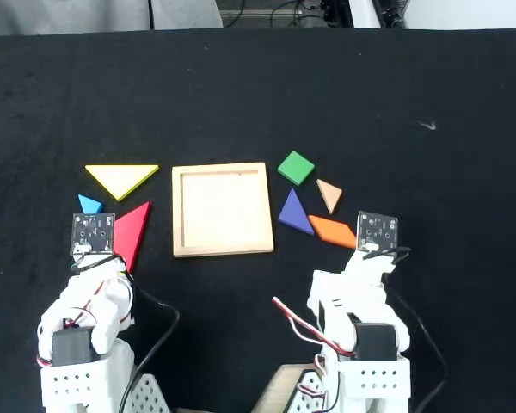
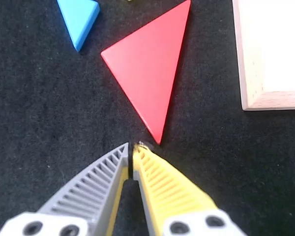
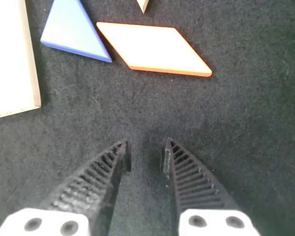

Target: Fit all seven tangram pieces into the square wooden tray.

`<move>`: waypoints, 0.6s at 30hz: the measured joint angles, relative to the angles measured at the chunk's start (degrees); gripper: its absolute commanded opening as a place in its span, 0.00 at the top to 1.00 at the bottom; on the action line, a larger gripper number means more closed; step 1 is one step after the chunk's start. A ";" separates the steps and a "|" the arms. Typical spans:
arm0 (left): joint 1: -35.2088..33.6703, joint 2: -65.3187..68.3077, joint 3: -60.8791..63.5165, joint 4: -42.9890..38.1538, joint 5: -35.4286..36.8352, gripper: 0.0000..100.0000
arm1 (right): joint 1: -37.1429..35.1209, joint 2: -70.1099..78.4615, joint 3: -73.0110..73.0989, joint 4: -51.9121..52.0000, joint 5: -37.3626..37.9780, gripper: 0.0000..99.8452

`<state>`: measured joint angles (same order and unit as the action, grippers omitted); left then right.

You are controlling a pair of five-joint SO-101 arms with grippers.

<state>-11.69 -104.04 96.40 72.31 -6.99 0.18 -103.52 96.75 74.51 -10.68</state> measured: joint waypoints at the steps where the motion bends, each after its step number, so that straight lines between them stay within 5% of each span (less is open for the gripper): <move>1: 0.09 0.00 0.00 0.00 0.00 0.97 | 0.00 0.00 0.00 0.00 0.00 0.88; 18: 8.44 0.00 -0.09 0.00 0.00 0.97 | -0.26 0.00 0.00 0.00 0.00 0.88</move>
<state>-3.25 -104.04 96.31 72.31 -6.99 -0.09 -103.52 96.75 74.51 -10.68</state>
